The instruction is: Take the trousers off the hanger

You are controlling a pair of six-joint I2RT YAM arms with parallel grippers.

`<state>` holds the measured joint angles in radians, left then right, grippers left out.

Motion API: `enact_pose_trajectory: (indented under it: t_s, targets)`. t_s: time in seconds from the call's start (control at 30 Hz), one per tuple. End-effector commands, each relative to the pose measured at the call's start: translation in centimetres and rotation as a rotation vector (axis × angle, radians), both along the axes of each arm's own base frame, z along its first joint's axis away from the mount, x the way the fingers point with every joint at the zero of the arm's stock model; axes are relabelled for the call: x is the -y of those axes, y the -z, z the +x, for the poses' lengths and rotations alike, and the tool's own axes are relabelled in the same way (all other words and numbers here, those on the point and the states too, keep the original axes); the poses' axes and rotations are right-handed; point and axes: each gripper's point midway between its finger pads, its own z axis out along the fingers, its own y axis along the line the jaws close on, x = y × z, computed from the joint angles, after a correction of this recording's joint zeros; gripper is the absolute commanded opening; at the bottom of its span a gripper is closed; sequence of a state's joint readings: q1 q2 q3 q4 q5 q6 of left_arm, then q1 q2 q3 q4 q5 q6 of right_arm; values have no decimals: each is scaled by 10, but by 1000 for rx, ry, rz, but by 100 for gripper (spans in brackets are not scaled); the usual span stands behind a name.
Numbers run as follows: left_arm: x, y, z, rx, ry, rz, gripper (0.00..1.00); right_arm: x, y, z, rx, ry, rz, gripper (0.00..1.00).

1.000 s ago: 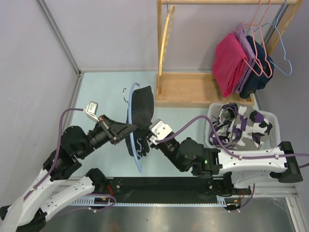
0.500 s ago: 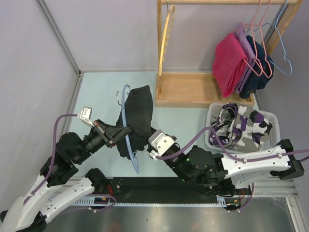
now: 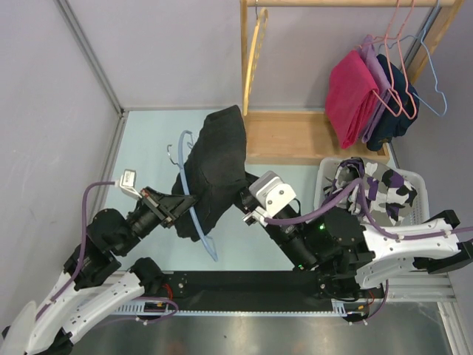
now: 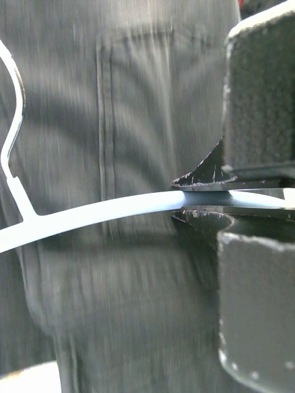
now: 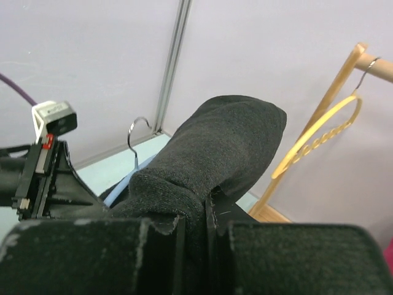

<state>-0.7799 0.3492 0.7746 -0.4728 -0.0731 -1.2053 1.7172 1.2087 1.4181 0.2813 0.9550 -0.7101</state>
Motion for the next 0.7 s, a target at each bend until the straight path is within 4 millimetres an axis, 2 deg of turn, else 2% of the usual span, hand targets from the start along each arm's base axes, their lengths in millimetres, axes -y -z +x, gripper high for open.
enact_pose_trajectory:
  t_s: [0.0,0.17,0.4,0.5,0.53,0.67]
  targets:
    - [-25,94,15,-162,-123,316,0,89,-118,8,-15,-8,448,0]
    - [-30,99,15,-161,-137,342,0,112,-118,22,-15,99,403,0]
    - [-32,109,12,-171,-136,351,0,147,-92,54,-74,276,334,0]
    - [-29,105,13,-168,-125,342,0,172,-79,77,-87,420,289,0]
    - [-27,103,12,-166,-115,334,0,186,-76,87,-89,496,282,0]
    - [-22,99,12,-157,-100,310,0,220,-49,106,-140,695,212,0]
